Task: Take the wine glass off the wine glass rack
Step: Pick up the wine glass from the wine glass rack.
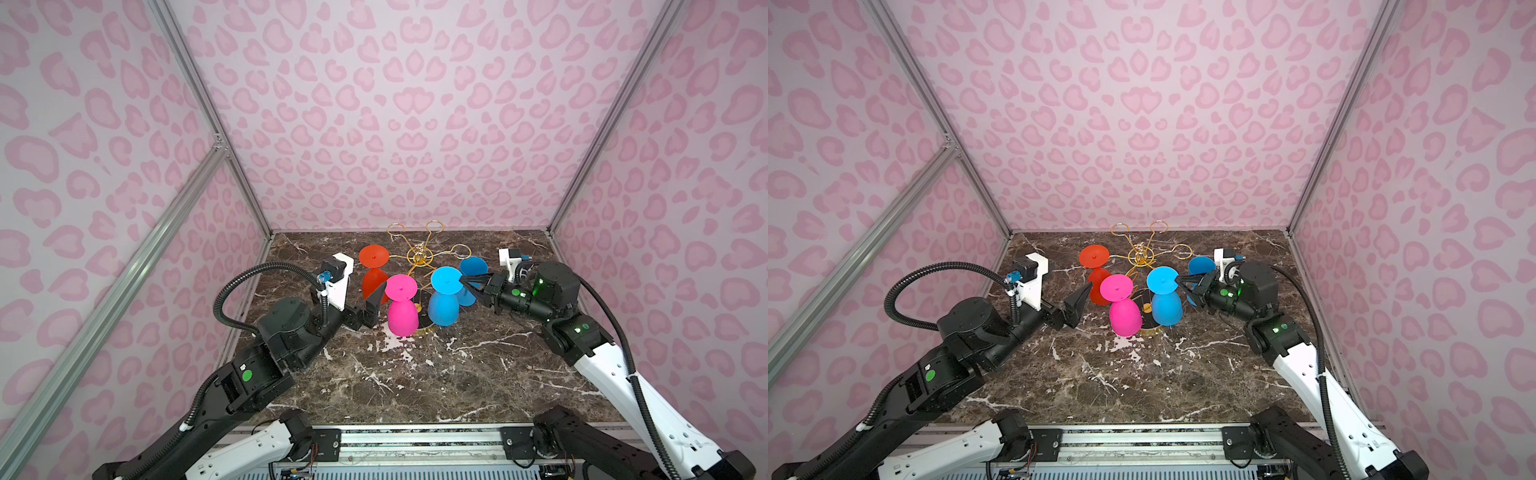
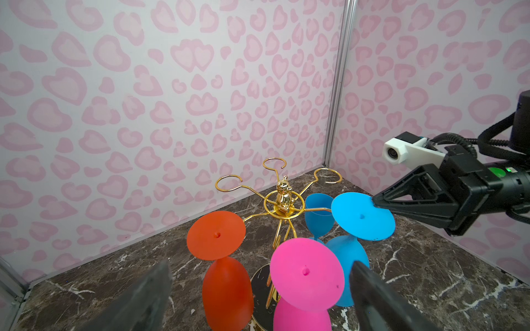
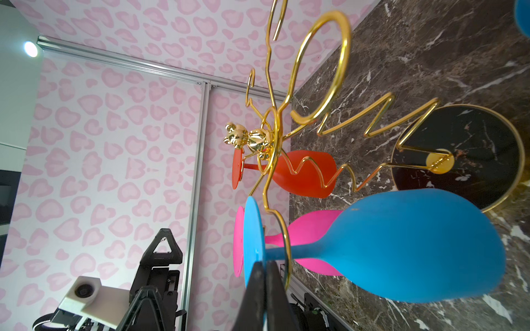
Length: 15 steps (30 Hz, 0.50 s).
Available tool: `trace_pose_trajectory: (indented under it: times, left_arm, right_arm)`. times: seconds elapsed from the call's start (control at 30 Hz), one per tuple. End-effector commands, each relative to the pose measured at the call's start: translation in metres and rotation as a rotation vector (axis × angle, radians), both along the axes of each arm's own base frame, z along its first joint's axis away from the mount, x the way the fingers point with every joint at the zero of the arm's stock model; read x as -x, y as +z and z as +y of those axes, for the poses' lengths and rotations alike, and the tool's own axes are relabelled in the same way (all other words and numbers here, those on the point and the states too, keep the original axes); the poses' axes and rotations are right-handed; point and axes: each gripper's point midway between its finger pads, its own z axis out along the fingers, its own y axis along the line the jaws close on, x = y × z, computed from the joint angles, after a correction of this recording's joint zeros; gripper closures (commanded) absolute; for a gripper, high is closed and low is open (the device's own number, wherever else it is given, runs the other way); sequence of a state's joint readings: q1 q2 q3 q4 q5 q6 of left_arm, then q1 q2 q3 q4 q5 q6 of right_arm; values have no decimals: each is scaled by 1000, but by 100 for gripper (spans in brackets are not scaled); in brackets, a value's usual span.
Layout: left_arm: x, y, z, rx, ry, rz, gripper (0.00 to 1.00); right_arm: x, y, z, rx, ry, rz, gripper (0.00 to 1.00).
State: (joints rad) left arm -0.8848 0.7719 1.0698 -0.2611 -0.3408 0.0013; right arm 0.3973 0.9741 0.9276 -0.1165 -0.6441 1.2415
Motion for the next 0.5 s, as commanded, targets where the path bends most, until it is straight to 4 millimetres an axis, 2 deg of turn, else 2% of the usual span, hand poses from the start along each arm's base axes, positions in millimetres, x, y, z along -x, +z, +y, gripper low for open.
trace_pose_trajectory:
  times: [0.0,0.47]
  left_arm:
    - [1,4,1,19,0,-7,2]
    - [1,1,0,17,-4,-2,2]
  right_arm:
    - [-4,15,1,-34,-8,-43,100]
    - [-9,14,5,-36,-13,-37,100]
